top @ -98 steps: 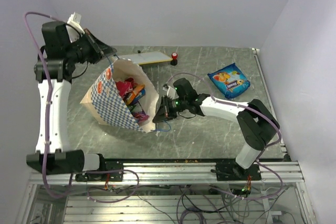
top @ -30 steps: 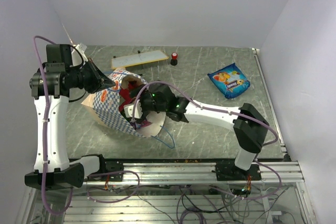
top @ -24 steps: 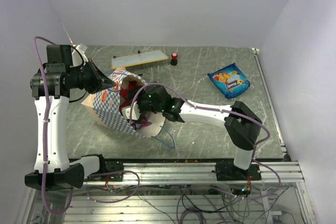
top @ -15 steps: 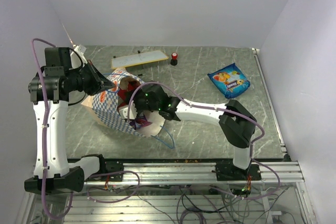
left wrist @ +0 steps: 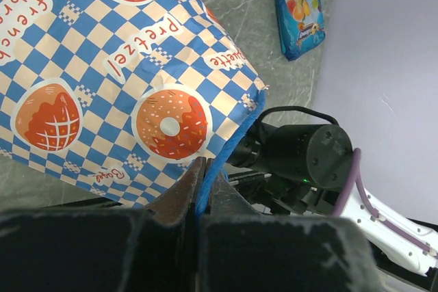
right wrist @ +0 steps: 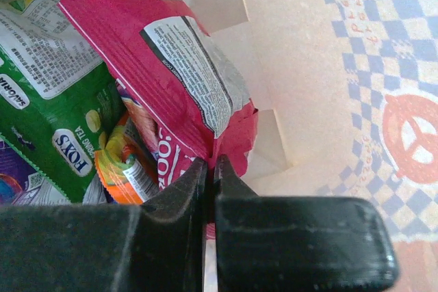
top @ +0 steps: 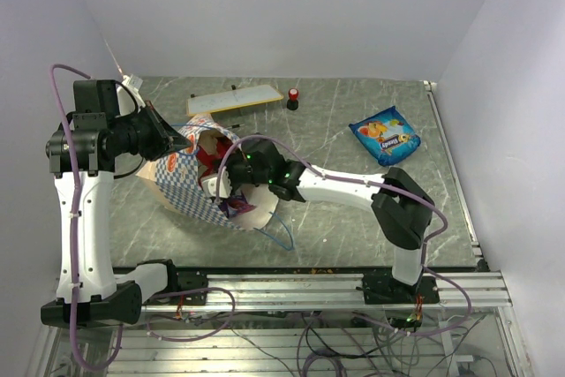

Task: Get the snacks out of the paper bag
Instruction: Take out the snack from the paper bag.

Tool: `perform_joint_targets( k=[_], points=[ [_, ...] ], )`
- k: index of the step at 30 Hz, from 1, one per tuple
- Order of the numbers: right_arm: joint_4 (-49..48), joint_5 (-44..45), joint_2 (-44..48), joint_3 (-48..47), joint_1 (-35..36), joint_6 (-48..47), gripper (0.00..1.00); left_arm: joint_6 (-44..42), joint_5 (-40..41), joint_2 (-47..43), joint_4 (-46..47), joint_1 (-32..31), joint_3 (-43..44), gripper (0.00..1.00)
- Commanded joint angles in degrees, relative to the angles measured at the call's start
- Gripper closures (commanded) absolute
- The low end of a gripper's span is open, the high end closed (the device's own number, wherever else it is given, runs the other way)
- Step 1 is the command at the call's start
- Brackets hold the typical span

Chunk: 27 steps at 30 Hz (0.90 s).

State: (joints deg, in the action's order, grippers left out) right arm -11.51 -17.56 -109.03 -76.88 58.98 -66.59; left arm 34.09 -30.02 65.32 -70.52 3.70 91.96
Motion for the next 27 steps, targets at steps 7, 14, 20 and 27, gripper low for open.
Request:
perform_joint_targets(
  k=[7,14,20,27],
  points=[
    [-3.7,0.0,8.9,2.9,-0.4,7.8,1.0,0.3,2.0,-0.4,1.0,0.3,1.4,0.93],
    [0.0,0.8,16.2,5.4,-0.4,12.4,1.0,0.9,2.0,0.2,1.6,0.3,1.6,0.93],
    [6.5,-0.3,23.5,6.1,-0.4,18.9,1.0,1.4,2.6,0.1,1.2,0.3,0.9,0.93],
    [17.3,-0.3,31.6,5.8,-0.4,27.6,1.0,2.1,3.6,-0.9,1.2,0.3,-0.1,0.93]
  ],
)
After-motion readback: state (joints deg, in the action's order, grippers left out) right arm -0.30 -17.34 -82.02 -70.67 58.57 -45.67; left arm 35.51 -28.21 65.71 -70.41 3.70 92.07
